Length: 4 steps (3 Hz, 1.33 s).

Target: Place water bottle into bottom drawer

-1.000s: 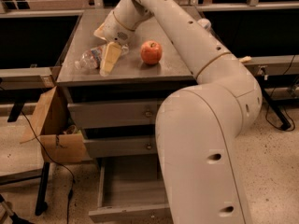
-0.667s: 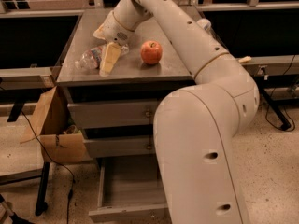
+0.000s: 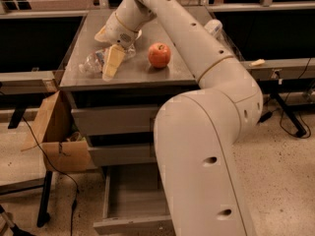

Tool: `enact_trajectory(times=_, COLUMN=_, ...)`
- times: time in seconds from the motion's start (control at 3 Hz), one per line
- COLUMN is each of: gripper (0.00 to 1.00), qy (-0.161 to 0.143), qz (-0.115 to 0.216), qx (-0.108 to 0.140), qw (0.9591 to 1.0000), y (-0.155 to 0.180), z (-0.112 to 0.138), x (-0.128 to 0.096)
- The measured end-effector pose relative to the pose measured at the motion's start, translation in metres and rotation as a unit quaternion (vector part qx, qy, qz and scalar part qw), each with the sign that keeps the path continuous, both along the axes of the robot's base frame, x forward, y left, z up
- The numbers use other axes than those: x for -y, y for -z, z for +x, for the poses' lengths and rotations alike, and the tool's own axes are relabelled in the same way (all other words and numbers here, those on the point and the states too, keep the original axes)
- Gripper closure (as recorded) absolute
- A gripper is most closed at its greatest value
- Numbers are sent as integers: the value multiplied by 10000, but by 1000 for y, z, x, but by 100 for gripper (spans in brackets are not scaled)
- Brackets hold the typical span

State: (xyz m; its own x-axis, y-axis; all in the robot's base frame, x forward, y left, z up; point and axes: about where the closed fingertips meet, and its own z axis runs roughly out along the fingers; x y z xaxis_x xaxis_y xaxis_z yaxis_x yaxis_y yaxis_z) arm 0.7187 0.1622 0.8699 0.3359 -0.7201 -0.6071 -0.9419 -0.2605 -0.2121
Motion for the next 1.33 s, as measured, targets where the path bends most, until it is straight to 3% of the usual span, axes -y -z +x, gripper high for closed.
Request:
enact_trajectory(times=0.67, gripper=0, qy=-119, qz=-24, qx=-94, qw=9999, y=5, z=3, x=-9)
enact_trajectory(times=1.0, gripper=15, qy=-108, qz=-53, qx=-137, qw=9998, y=9, z=5, x=-11)
enact_trajectory(times=1.33, gripper=19, qy=-118, qz=-70, qx=-199, qw=9997, y=14, z=6, x=-13)
